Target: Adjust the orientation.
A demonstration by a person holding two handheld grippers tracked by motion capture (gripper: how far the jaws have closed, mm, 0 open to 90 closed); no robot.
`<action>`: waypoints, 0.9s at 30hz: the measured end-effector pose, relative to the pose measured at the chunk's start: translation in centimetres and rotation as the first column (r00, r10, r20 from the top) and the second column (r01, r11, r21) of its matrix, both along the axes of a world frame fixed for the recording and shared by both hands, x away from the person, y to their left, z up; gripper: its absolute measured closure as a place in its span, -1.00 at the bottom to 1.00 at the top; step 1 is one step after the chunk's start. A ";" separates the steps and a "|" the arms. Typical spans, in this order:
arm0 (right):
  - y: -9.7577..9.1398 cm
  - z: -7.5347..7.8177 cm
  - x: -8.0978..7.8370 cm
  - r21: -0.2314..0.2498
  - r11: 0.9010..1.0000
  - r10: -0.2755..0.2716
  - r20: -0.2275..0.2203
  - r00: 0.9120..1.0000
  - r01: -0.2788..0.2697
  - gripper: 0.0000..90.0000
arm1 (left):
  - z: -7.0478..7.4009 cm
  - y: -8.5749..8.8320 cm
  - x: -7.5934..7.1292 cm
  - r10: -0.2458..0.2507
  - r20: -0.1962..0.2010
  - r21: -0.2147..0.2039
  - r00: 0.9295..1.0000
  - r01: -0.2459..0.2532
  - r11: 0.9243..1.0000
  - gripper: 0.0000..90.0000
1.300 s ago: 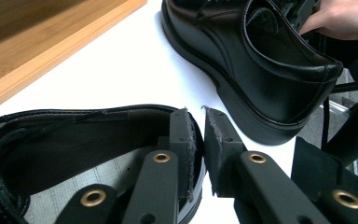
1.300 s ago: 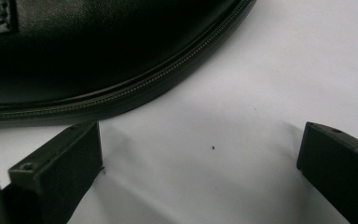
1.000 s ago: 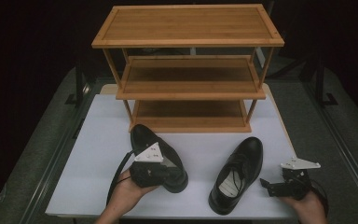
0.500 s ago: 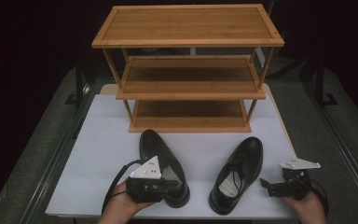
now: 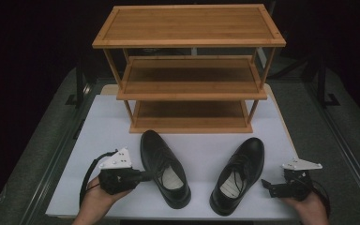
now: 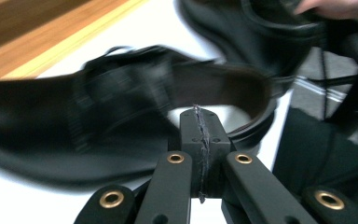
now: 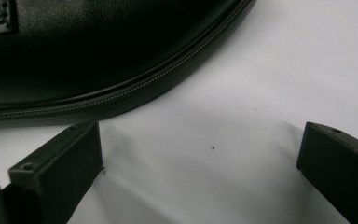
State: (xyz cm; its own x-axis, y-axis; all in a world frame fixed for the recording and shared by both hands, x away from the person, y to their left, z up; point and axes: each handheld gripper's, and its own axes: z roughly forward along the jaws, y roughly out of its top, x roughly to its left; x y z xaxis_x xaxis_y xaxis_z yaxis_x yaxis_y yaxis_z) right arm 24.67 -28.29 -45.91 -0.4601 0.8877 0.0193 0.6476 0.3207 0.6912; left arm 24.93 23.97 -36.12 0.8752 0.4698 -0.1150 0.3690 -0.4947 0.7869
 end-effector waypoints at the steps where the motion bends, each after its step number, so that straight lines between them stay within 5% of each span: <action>1: 0.0 0.0 0.0 -0.001 1.000 0.001 0.001 1.000 -0.001 -1.00 | -0.3 0.5 0.3 0.021 -0.002 0.004 1.000 -0.021 1.000 1.00; 12: 0.0 0.0 0.0 -0.001 1.000 0.001 0.002 1.000 -0.001 -1.00 | -3.7 4.3 2.8 0.155 -0.051 0.039 0.987 -0.153 0.987 1.00; 18: 0.0 0.0 0.0 -0.001 1.000 0.001 0.002 1.000 -0.001 -1.00 | -4.9 4.5 3.7 0.162 -0.065 0.043 0.985 -0.160 0.986 1.00; 27: 0.0 0.0 0.0 0.000 1.000 0.001 0.001 1.000 -0.001 -1.00 | -6.8 2.8 5.0 0.144 -0.088 0.117 0.986 -0.133 0.984 1.00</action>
